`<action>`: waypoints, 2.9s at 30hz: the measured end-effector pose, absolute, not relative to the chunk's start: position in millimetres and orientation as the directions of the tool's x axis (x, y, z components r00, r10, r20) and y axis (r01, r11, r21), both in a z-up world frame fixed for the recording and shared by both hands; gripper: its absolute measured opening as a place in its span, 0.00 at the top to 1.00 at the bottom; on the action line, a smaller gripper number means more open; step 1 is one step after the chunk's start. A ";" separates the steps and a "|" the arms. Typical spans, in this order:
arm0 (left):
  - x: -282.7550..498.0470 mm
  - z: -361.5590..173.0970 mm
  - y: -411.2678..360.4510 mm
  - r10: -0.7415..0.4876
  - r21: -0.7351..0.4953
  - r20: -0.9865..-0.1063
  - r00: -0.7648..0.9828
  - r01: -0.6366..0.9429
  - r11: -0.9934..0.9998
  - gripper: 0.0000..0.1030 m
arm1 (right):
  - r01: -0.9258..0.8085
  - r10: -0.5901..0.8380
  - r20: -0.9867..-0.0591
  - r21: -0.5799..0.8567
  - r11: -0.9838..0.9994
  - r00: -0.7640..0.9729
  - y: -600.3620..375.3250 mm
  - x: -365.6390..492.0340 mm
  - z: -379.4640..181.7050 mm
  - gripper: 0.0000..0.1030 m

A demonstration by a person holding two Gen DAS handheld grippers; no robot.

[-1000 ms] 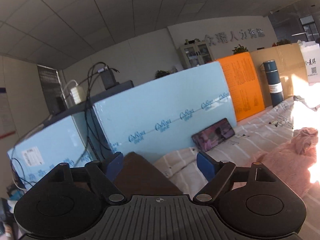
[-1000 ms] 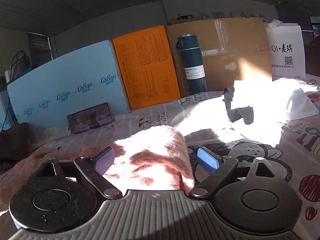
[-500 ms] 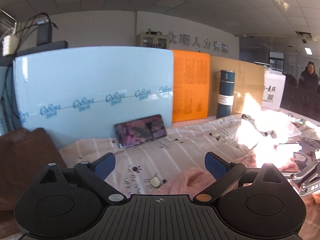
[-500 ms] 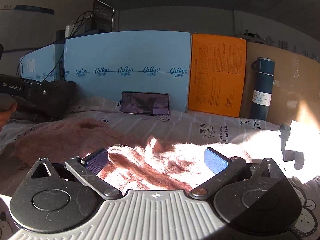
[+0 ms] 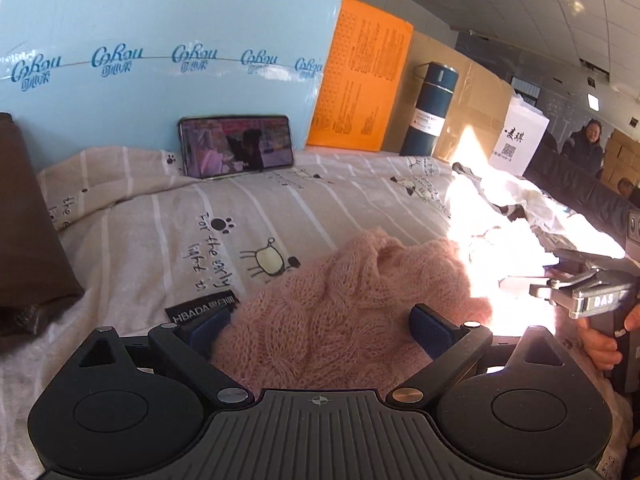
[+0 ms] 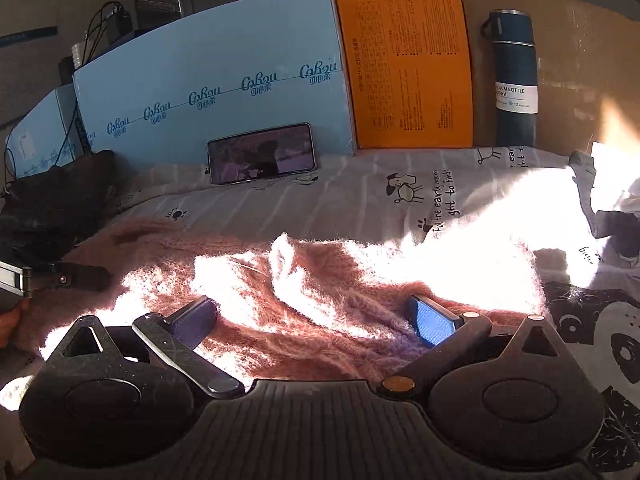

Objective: Fold clothes

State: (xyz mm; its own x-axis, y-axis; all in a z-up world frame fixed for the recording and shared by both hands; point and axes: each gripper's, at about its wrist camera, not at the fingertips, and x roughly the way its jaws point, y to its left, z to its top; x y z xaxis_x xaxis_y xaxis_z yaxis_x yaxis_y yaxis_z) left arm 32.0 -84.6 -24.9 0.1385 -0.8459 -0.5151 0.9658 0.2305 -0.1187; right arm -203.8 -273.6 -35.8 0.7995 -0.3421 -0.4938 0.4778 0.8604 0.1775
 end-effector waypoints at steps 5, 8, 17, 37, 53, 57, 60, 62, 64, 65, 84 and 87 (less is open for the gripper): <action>31.3 -34.8 -88.4 -0.824 -0.134 -0.558 0.102 0.968 0.210 0.05 | 0.515 -0.379 -0.485 0.181 0.838 0.788 -275.3 -206.8 -35.6 0.09; 30.9 -40.8 -90.6 -0.809 -0.144 -0.583 0.079 0.969 0.199 0.06 | 0.536 -0.401 -0.480 0.183 0.824 0.780 -276.4 -208.6 -35.5 0.28; 4.8 -31.4 -84.8 -0.849 -0.047 -0.522 0.085 0.991 0.128 0.74 | 0.572 -0.458 -0.360 0.348 0.743 0.813 -292.4 -235.3 -30.7 0.81; 61.0 -14.9 -65.8 -0.823 -0.089 -0.470 0.319 0.911 0.404 0.72 | 0.722 -0.698 -0.337 0.584 0.371 0.631 -393.8 -272.2 -16.8 0.87; 60.9 -11.6 -52.1 -0.842 -0.070 -0.336 0.422 0.881 0.469 0.15 | 0.795 -0.870 -0.237 0.556 0.244 0.433 -383.0 -299.8 -14.7 0.24; 61.0 -9.8 -52.6 -0.849 -0.061 -0.321 0.420 0.885 0.461 0.14 | 0.769 -0.840 -0.186 0.537 0.347 0.509 -371.3 -296.0 -10.4 0.15; 54.5 3.0 -57.4 -0.839 0.010 -0.304 0.452 0.882 0.472 0.14 | 0.745 -0.783 -0.191 0.502 0.440 0.592 -365.5 -285.9 -9.4 0.09; 52.0 11.6 -65.3 -0.828 0.039 -0.319 0.462 0.879 0.476 0.14 | 0.733 -0.744 -0.216 0.480 0.482 0.632 -364.1 -277.9 -10.3 0.09; 50.4 15.9 -79.0 -0.819 0.071 -0.359 0.449 0.887 0.455 0.14 | 0.725 -0.717 -0.236 0.462 0.511 0.656 -362.6 -271.5 -11.3 0.08; 49.6 18.0 -85.9 -0.813 0.087 -0.379 0.442 0.892 0.445 0.14 | 0.722 -0.707 -0.244 0.454 0.522 0.664 -361.8 -268.9 -11.9 0.08; 6.9 11.0 -69.0 -0.870 0.123 -0.395 0.296 0.955 0.269 0.86 | 0.710 -0.649 -0.298 0.378 0.594 0.701 -358.0 -254.3 -17.8 0.07; -4.4 7.0 -57.2 -0.891 0.098 -0.367 0.267 0.964 0.248 0.86 | 0.654 -0.593 -0.275 0.326 0.682 0.756 -347.9 -246.2 -17.1 0.06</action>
State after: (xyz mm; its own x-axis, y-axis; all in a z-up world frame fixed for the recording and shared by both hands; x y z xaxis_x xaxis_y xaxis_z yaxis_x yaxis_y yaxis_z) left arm -4.4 -57.2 7.0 0.2666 -0.8914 -0.3665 0.9638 0.2481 0.0978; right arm -246.2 -347.9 -17.1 0.7563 -0.5935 -0.2752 0.6542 0.6823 0.3264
